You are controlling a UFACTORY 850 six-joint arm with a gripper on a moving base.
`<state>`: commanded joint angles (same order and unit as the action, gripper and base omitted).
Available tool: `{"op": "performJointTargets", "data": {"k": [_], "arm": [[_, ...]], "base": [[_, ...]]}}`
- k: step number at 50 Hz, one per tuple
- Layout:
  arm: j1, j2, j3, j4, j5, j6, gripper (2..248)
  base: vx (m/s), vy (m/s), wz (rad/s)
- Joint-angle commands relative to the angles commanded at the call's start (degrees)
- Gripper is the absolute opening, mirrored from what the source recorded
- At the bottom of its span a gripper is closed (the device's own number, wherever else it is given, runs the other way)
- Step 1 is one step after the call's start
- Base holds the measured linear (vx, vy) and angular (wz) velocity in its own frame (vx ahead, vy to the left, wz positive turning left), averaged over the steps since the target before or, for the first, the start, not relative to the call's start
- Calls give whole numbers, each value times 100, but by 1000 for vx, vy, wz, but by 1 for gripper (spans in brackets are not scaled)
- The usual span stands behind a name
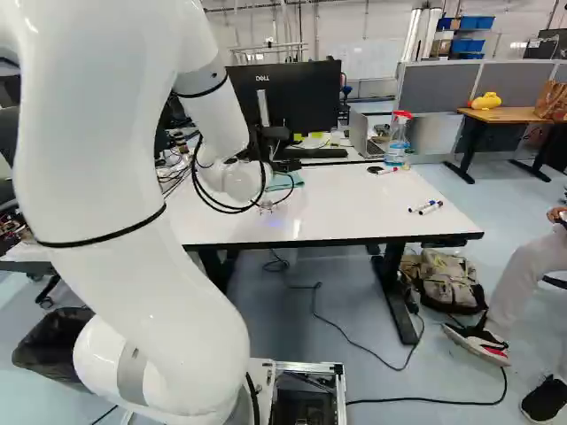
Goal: Clean the table with the green towel
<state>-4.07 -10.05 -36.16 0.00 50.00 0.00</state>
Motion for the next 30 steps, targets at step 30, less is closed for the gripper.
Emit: {"op": "performJointTargets", "data": {"k": [30], "arm": [[34,-819,-946,0,-47,0,247]], "base": [[0,0,0]]}}
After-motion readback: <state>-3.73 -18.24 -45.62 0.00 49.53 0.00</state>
